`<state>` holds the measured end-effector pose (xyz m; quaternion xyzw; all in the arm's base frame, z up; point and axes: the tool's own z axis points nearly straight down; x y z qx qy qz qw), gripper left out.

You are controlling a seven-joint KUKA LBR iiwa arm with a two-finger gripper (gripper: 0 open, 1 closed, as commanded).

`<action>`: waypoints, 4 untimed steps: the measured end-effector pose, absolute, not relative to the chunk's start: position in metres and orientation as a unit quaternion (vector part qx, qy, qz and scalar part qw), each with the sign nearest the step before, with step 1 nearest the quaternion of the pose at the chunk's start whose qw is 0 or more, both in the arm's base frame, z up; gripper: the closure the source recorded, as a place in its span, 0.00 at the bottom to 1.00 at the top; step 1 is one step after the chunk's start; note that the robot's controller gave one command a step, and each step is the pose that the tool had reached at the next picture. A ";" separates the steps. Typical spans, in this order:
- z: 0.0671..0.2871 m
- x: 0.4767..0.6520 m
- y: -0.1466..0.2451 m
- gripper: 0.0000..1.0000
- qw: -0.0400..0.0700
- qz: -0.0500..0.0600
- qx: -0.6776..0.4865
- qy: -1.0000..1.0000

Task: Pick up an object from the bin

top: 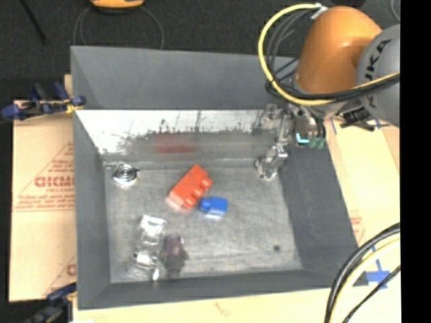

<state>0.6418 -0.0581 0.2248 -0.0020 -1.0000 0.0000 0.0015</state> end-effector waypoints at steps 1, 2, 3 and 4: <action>0.087 0.653 -0.027 0.00 0.001 0.000 0.056 -0.998; 0.083 0.639 0.040 0.00 -0.002 0.000 0.149 -0.989; 0.083 0.640 0.038 1.00 -0.003 0.000 0.148 -0.989; 0.232 0.649 0.021 1.00 -0.007 0.002 0.143 -0.990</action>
Offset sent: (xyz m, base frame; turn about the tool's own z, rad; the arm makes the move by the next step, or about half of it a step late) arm 0.0123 0.0317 -0.1333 -0.1181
